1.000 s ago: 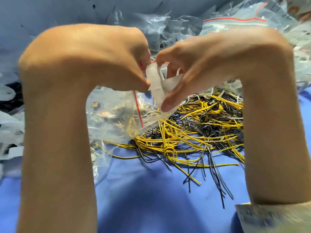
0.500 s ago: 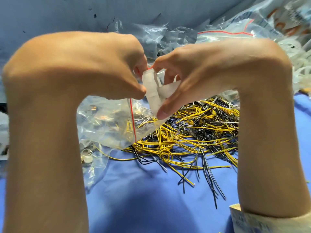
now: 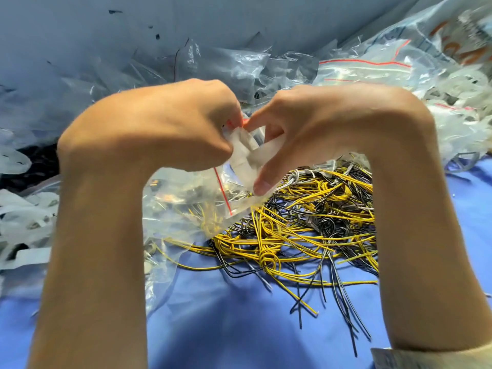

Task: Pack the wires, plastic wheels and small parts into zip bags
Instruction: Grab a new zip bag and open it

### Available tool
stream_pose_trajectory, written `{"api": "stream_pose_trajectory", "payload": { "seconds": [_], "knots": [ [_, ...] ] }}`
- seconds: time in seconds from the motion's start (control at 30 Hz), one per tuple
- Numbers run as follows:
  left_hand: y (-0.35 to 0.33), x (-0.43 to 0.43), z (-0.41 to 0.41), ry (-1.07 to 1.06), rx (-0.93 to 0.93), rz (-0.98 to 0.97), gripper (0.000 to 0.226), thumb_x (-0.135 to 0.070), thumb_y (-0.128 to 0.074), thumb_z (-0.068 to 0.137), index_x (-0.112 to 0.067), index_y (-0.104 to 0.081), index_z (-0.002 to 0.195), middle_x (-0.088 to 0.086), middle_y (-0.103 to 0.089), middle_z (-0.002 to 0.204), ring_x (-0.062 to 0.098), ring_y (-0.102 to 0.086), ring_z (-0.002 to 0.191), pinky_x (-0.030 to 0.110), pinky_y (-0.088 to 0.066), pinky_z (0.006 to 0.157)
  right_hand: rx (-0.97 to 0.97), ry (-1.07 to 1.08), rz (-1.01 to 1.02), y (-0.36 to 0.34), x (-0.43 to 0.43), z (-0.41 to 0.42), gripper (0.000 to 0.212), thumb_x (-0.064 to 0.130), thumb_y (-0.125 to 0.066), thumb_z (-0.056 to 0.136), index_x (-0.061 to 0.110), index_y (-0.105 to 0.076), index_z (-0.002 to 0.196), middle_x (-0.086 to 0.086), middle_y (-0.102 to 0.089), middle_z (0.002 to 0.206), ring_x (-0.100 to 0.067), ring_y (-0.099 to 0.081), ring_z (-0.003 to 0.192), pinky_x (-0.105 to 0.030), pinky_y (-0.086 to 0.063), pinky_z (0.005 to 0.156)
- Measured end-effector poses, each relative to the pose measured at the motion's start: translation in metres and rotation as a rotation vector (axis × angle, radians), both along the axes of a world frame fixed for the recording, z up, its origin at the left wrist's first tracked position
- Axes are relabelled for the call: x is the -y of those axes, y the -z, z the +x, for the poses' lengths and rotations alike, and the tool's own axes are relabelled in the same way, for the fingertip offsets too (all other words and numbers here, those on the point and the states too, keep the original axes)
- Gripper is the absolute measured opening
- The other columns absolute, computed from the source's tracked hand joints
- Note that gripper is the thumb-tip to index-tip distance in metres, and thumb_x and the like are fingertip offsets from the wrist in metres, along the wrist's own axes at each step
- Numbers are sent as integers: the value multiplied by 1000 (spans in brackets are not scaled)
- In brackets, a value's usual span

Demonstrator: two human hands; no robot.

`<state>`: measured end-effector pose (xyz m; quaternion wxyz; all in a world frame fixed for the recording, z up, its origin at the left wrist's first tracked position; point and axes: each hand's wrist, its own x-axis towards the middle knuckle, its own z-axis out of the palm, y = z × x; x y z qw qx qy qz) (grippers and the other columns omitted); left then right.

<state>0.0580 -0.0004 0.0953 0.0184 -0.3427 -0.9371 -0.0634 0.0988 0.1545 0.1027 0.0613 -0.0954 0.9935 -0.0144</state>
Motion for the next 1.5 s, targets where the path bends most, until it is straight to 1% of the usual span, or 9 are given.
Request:
{"api": "stream_pose_trajectory", "payload": {
  "seconds": [0.17,0.37,0.57,0.73,0.87,1.07,1.17,1.37,1.5],
  "knots": [
    [1,3,-5,-49,-19,123,38,-16,-54,77,-35,-66,108,-14,-64,83,7,-60,70,25,-50,65,-65,60,-32,7,0,-9,99,73,-68,32,39,-51,123,17,-52,82,-15,-54,80,-32,-45,70],
    [3,5,-12,-73,-85,232,38,-16,-57,79,-29,-65,113,-7,-61,88,-12,-49,51,18,-33,51,-243,-35,-263,13,-8,-22,35,39,-78,69,36,-63,100,19,-62,87,-7,-58,81,-22,-43,65],
    [5,5,-13,-67,-64,276,36,-15,-59,80,-25,-65,115,-4,-63,93,-6,-49,63,10,-33,51,-158,-25,-292,20,-11,-28,24,39,-77,72,38,-67,93,20,-64,88,-4,-61,80,-23,-46,71],
    [6,4,-13,-65,-76,293,26,-14,-61,79,-17,-66,104,5,-65,93,24,-56,81,20,-39,61,-152,-41,-301,24,-11,-34,27,36,-78,72,39,-68,97,14,-66,94,-2,-60,77,-22,-44,70],
    [7,3,-14,-40,-27,313,36,-12,-62,78,-27,-65,112,-1,-65,92,6,-57,74,16,-40,59,-90,-25,-358,28,-14,-36,21,26,-77,77,27,-70,97,17,-66,65,-1,-68,60,-15,-49,64],
    [10,1,-16,-40,-13,223,29,-10,-53,81,-31,-65,96,-9,-63,87,8,-57,74,23,-41,55,-162,-141,-582,26,-9,-39,11,14,-68,83,17,-74,91,0,-75,78,-5,-70,70,-32,-57,80],
    [11,2,-19,-78,3,156,42,-6,-49,81,-38,-68,100,-18,-58,75,-4,-51,62,19,-32,47,43,-110,-367,31,-11,-41,19,33,-69,84,25,-72,101,5,-75,82,-4,-70,73,-32,-57,82],
    [12,6,-26,-118,36,238,47,-6,-49,86,-44,-61,111,-14,-68,95,-7,-53,61,15,-34,45,100,-118,-440,36,-11,-48,28,32,-64,89,19,-67,114,1,-74,96,-6,-70,85,-27,-56,84],
    [11,4,-26,-139,-69,477,49,3,-44,84,-38,-60,107,-6,-68,99,-1,-57,66,9,-34,44,-38,-175,-419,42,-12,-52,67,26,-59,92,32,-24,149,4,-56,133,-4,-62,96,-1,-45,73]
  ]
}}
